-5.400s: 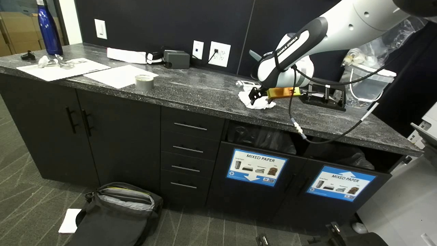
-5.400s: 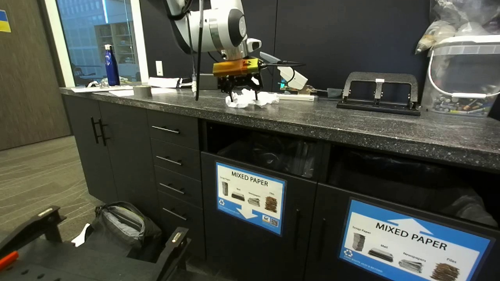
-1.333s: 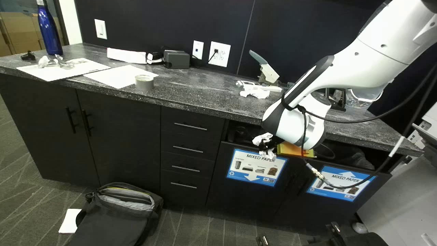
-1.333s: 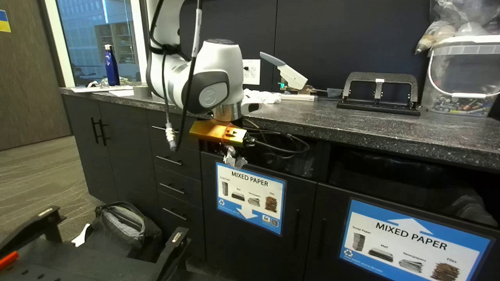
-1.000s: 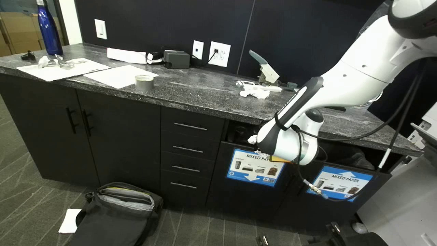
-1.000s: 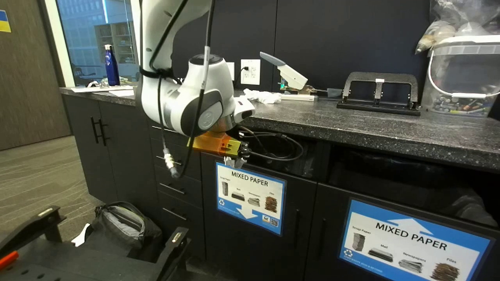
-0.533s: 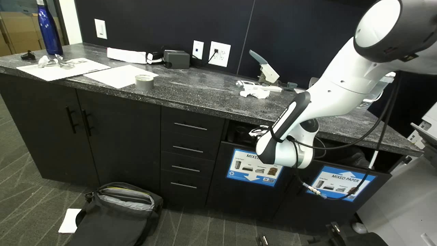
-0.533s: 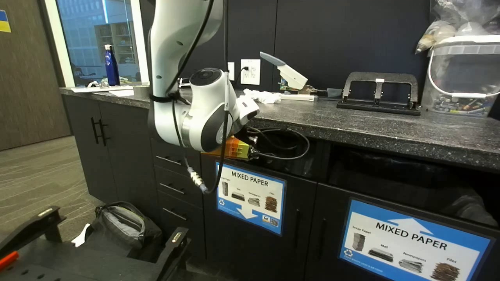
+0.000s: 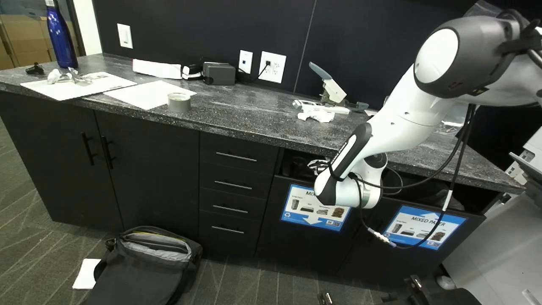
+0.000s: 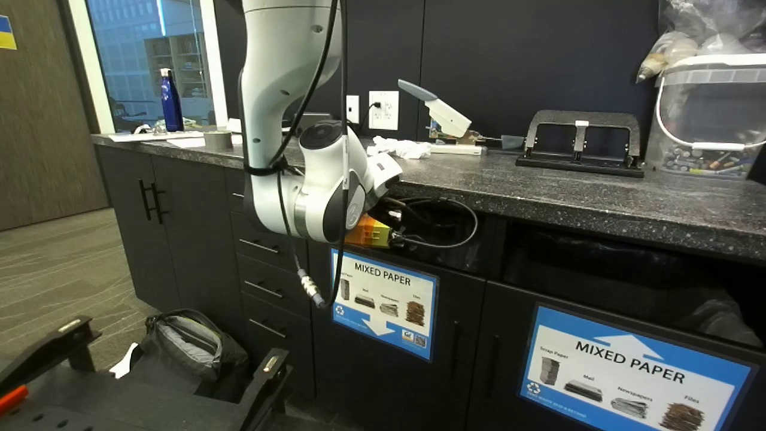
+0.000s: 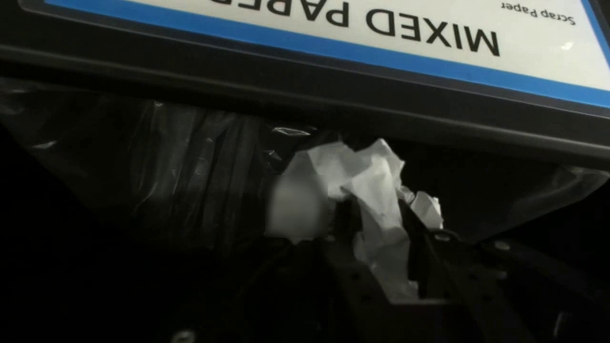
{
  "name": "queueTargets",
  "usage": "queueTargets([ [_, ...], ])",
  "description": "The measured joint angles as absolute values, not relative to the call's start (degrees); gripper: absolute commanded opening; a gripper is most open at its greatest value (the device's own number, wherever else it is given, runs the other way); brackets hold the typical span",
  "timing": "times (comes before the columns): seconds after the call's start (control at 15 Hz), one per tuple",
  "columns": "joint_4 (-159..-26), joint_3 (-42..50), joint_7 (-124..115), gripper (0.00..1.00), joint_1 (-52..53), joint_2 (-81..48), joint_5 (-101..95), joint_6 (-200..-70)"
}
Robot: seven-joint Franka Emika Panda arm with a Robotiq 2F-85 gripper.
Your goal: Put all the white pieces of paper in the left bin
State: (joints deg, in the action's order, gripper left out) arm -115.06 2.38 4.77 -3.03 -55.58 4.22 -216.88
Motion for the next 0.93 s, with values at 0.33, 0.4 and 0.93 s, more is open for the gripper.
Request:
queueTargets([
  [0.33, -113.58, 3.73, 4.67, 0.95, -1.8, -56.83, 5.52, -216.96],
  [0.4, -113.47, 3.76, 4.61, 0.99, -1.78, -56.82, 5.68, -216.72],
  [0.93, -113.27, 6.59, 4.68, 0.99, 0.19, -56.62, 8.12, -211.76],
])
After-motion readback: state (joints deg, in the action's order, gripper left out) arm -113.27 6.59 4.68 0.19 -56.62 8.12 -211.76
